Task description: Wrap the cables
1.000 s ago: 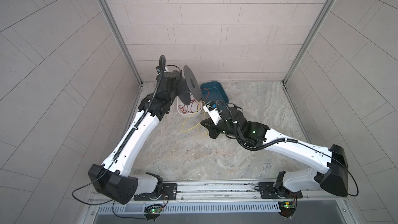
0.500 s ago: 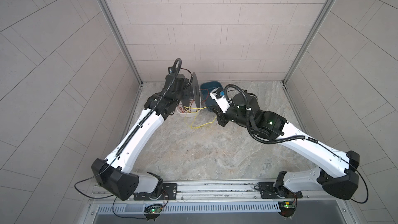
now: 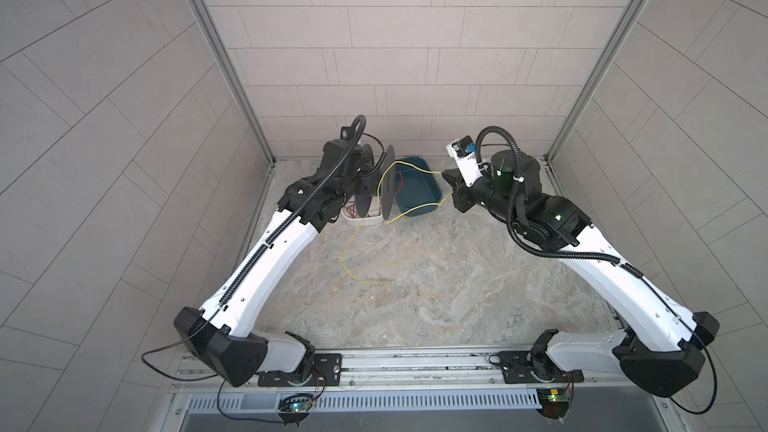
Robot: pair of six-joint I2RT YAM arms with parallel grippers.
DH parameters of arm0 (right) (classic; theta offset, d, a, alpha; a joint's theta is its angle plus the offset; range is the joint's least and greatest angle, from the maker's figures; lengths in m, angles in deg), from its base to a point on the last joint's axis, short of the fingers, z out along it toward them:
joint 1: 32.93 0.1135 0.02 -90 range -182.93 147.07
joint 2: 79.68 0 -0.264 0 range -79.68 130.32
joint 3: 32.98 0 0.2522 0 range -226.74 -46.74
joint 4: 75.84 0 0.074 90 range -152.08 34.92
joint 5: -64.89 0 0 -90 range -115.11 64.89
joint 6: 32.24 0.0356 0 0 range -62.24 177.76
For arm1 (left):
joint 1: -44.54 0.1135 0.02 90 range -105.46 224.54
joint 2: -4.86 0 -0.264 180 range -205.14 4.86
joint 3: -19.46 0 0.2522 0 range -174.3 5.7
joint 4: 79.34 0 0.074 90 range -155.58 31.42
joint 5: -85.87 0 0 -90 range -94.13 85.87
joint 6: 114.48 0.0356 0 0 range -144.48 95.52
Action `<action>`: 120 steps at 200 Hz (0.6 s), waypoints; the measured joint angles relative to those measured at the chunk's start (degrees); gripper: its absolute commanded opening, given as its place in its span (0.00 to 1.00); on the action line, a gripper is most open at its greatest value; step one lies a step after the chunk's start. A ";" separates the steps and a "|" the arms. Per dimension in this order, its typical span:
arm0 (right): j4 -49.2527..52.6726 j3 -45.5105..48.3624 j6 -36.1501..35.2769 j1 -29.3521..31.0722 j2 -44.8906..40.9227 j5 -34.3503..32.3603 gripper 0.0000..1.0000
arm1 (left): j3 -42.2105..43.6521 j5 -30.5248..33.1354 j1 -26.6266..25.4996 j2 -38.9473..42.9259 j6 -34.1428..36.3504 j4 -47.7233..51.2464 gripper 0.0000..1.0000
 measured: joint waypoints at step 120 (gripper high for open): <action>-2.56 -8.52 6.71 -13.75 10.78 2.89 0.00 | 0.00 -2.62 -2.71 1.05 9.79 2.82 0.00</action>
